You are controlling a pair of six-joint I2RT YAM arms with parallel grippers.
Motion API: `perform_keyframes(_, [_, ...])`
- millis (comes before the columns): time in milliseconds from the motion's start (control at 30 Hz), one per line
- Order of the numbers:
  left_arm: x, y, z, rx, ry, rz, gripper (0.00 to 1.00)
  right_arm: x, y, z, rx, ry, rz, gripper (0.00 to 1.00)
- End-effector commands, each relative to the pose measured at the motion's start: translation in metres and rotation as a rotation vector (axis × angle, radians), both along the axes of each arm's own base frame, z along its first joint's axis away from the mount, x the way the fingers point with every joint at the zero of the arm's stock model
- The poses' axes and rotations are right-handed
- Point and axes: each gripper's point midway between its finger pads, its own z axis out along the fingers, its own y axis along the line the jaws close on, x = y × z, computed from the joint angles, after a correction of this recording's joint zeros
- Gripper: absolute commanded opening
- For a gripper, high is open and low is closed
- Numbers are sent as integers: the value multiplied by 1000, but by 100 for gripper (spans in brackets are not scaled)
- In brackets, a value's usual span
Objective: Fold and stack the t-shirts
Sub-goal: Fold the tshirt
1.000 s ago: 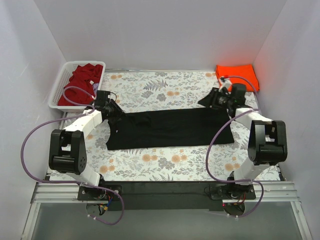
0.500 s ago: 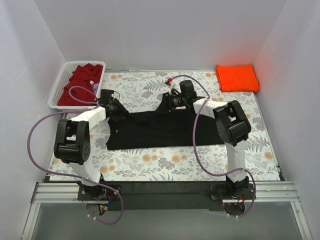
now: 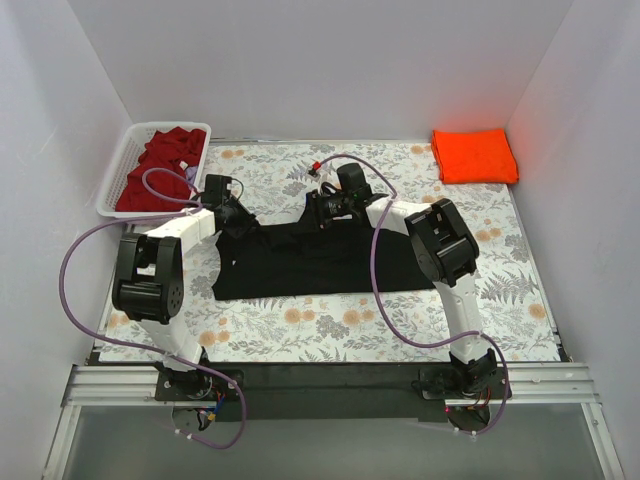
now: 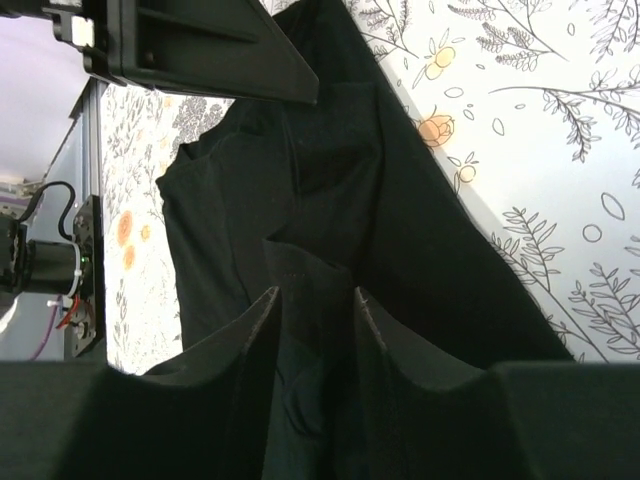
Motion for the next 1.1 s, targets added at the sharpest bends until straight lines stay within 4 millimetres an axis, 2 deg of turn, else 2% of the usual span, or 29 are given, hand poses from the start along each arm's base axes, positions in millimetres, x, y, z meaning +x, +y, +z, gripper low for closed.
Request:
perform_keyframes(0, [11, -6, 12, -9, -38, -9, 16, 4, 9, 16, 51, -42, 42, 39])
perform_keyframes(100, [12, -8, 10, -7, -32, -13, 11, 2, 10, 14, 55, -34, 55, 29])
perform_keyframes(167, [13, -8, 12, -5, -35, -16, 6, 1, 11, 14, 55, -33, 58, 15])
perform_keyframes(267, [17, -8, 15, 7, -43, -16, 1, 3, 10, 17, 55, -46, 53, 1])
perform_keyframes(633, [42, -7, 28, 27, -78, -10, 0, 27, -20, 27, -1, -141, -76, 1])
perform_keyframes(867, [46, -4, 20, 50, -56, 1, 0, 38, -33, 24, -52, -193, -149, 1])
perform_keyframes(1067, [37, 3, 5, 83, 0, 17, 0, 46, -32, 36, -51, -234, -167, 1])
